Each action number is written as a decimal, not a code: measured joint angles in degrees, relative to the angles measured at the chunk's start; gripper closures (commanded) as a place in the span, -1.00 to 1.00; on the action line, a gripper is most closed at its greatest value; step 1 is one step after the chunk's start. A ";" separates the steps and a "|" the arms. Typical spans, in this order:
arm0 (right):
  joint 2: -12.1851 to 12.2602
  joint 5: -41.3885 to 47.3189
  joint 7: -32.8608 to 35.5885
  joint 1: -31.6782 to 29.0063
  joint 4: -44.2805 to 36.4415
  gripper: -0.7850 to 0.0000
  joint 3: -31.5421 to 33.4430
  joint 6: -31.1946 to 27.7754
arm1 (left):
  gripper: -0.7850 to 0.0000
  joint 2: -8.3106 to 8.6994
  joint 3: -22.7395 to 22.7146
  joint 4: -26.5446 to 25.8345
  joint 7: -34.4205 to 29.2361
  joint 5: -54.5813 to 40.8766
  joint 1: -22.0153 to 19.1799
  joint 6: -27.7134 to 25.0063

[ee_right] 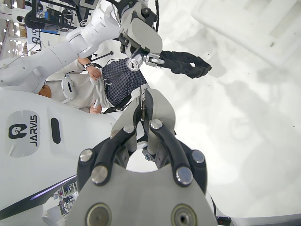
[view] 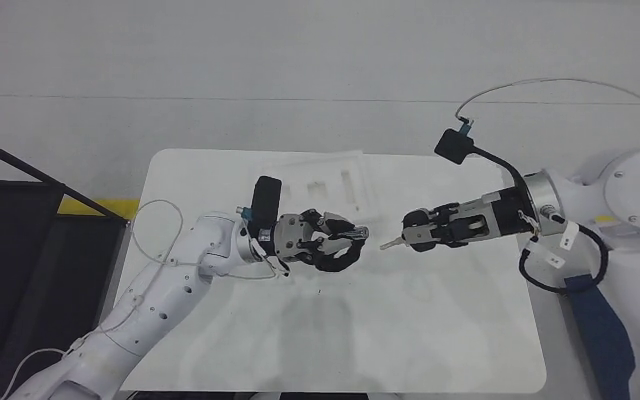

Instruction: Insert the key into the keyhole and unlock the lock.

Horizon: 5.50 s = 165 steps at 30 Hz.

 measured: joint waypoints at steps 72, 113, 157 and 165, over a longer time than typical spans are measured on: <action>0.87 6.38 -6.00 0.64 3.06 1.00 -9.35 -2.04 | 1.00 1.05 16.50 9.22 21.06 14.11 -11.49 0.00; 1.09 -10.77 -5.33 10.97 -3.50 1.00 -15.24 3.38 | 1.00 -0.24 11.14 7.66 8.56 10.09 -7.59 0.00; 1.54 -11.64 -4.52 12.26 -3.07 1.00 -17.73 4.62 | 1.00 -1.10 9.43 8.01 5.88 9.09 -6.26 0.00; 1.64 -11.43 -4.22 12.21 -3.18 1.00 -18.00 4.91 | 1.00 -1.25 9.42 8.06 5.42 8.68 -6.12 0.00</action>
